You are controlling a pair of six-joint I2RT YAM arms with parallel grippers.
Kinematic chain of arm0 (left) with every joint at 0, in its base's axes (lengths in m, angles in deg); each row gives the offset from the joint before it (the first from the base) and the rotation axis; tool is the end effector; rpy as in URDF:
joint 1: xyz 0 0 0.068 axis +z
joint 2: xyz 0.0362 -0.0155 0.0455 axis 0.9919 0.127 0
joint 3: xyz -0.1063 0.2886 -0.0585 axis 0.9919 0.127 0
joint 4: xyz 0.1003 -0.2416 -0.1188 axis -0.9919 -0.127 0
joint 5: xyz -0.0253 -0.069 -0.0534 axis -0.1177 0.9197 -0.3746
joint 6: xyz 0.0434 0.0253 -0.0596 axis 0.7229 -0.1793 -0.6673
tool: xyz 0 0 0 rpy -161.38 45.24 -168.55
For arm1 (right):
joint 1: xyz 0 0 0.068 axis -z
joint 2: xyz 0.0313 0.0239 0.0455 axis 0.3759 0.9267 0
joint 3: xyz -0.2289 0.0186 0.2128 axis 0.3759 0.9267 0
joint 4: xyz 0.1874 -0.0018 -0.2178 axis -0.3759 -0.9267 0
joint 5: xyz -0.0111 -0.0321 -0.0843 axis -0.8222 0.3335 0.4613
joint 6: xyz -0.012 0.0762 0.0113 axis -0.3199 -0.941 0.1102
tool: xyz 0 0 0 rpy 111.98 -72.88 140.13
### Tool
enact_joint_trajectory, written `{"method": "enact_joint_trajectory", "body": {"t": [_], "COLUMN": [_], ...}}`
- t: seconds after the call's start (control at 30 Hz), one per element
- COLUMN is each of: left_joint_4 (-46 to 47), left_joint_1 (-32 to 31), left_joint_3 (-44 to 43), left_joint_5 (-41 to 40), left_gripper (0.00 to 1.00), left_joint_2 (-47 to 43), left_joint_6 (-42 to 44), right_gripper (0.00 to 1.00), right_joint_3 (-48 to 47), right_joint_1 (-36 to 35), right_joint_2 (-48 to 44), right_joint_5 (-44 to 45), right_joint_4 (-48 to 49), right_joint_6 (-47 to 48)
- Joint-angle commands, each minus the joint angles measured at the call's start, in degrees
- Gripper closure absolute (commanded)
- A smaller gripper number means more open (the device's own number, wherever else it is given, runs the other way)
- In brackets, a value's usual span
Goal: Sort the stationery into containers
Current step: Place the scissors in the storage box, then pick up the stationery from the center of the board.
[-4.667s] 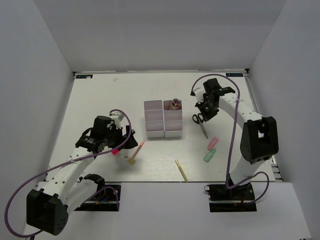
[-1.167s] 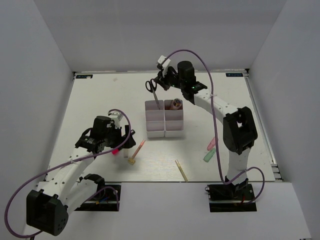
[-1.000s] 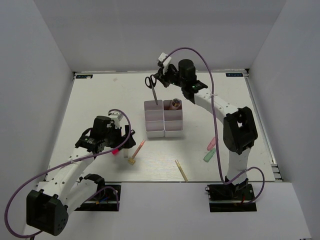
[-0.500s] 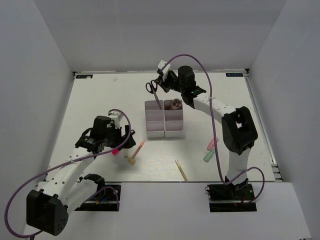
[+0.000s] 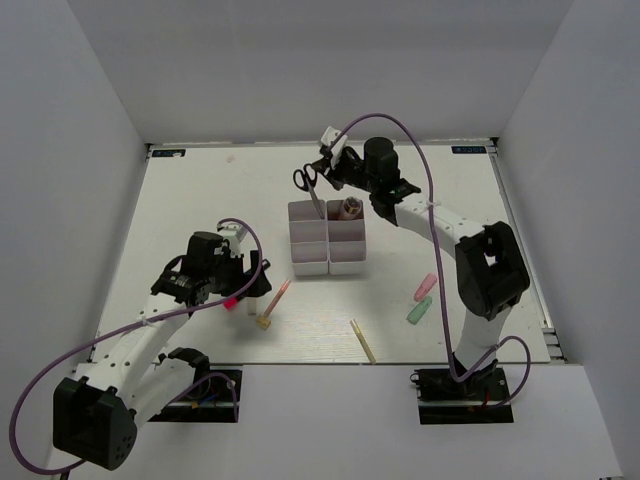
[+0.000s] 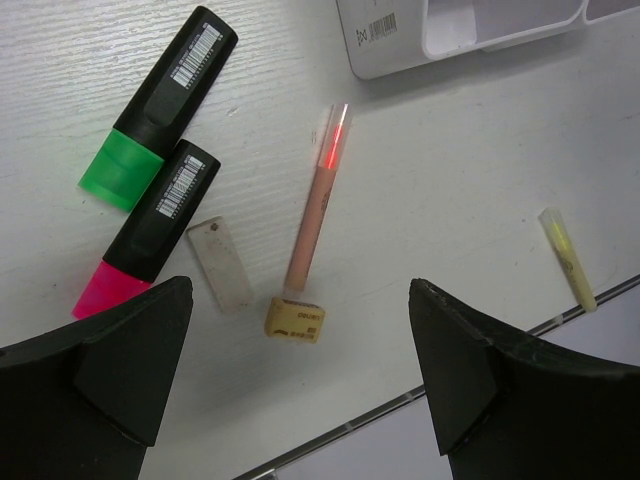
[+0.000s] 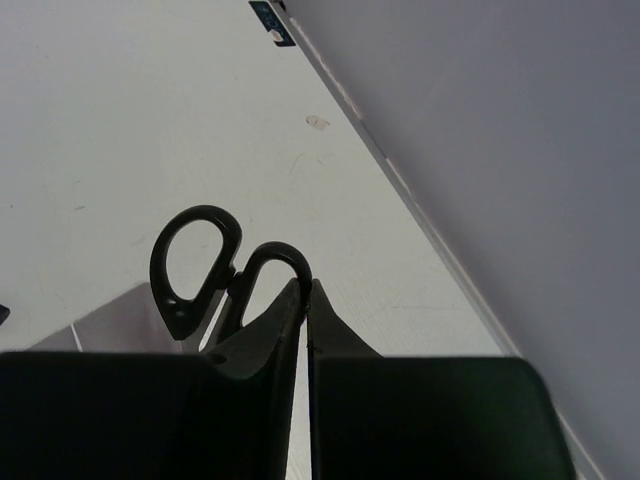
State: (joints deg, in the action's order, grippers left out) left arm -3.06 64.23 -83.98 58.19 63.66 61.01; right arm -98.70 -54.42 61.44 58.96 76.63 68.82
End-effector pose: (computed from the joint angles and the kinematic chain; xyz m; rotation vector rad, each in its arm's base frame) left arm 0.1847 -0.0788 0.2252 0.1575 2.4995 -0.5650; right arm 0.4143 0.2942 0.3314 -1.0292 1.2881 0.4725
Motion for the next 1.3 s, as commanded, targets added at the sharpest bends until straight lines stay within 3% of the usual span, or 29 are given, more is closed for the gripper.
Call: {"method": "enact_joint_trajectory", "body": {"t": [0.0,0.37,0.43,0.5,0.53,0.6,0.63,0.67,0.7,0.73,0.77,0.87,0.9,0.93,0.97,1.0,1.03,1.07,1.27], "left_joint_4": [-0.23,-0.23,-0.32,-0.32,-0.32,0.03,-0.06,0.20,0.47,0.47,0.65,1.26,1.35,1.70,1.88,2.05,2.14,2.14,2.67], "left_joint_1": [0.11,0.11,0.11,0.11,0.28,0.28,0.11,0.11,0.11,0.11,0.20,0.11,0.20,0.20,0.20,0.11,0.20,0.11,0.02], "left_joint_3": [-0.90,-0.73,-0.90,-0.81,-0.90,-0.81,-0.81,-0.64,-0.55,-0.64,-0.64,-0.46,-0.29,-0.20,-0.28,-0.29,-0.29,-0.20,0.24], "left_joint_5": [-0.33,-1.12,-1.12,-1.04,-1.21,-0.86,-0.51,-0.07,0.45,1.16,1.25,2.39,2.65,3.01,3.27,3.79,3.97,4.15,4.50], "left_gripper": [0.00,0.00,0.00,0.00,0.00,0.00,0.00,0.00,0.00,0.00,0.00,0.00,0.00,0.00,0.00,0.00,0.00,0.00,0.00], "left_joint_2": [-0.59,-0.68,-0.41,-0.15,-0.15,-0.24,-0.32,-0.33,-0.33,-0.50,-0.59,-1.29,-1.90,-1.82,-1.91,-2.08,-2.08,-2.08,-2.26], "left_joint_6": [0.36,0.54,0.63,0.54,0.54,0.45,0.54,0.45,0.28,0.28,0.19,-0.16,-0.51,-0.69,-1.04,-1.13,-1.04,-1.39,-1.48], "right_gripper": [0.92,0.88,0.78,0.60,0.44,0.33,0.21,0.17,0.15,0.14,0.10,0.10,0.10,0.10,0.10,0.10,0.10,0.10,0.10], "right_joint_3": [0.62,6.07,6.16,5.12,4.67,-1.52,-5.31,-15.88,-21.73,-40.06,-45.90,-56.31,-53.20,-42.11,-29.21,-17.16,-12.00,-4.20,7.72], "right_joint_1": [-0.45,-0.53,-0.53,-0.53,-0.45,-0.45,-0.71,-0.36,-0.10,0.25,0.61,2.80,4.46,5.52,7.62,8.95,10.00,10.27,14.23], "right_joint_2": [-3.30,-6.99,-7.69,-8.22,-8.65,-8.84,-7.53,-6.04,-4.02,0.26,5.18,8.75,4.31,0.87,-10.65,-14.42,-17.94,-25.37,-33.17], "right_joint_5": [-1.32,-1.59,-1.15,1.12,2.27,8.75,13.13,15.09,16.85,22.61,23.63,28.13,26.03,24.44,22.08,21.45,20.92,20.13,16.80], "right_joint_4": [2.14,0.99,0.99,0.73,0.29,-6.98,-11.97,-33.77,-41.04,-48.68,-76.69,-93.08,-91.92,-86.34,-82.63,-78.85,-69.33,-67.76,-67.83], "right_joint_6": [1.05,2.02,1.76,1.41,1.32,1.67,2.45,2.37,1.07,0.88,1.22,2.28,2.11,0.80,0.79,1.05,1.84,2.37,-2.53]}}
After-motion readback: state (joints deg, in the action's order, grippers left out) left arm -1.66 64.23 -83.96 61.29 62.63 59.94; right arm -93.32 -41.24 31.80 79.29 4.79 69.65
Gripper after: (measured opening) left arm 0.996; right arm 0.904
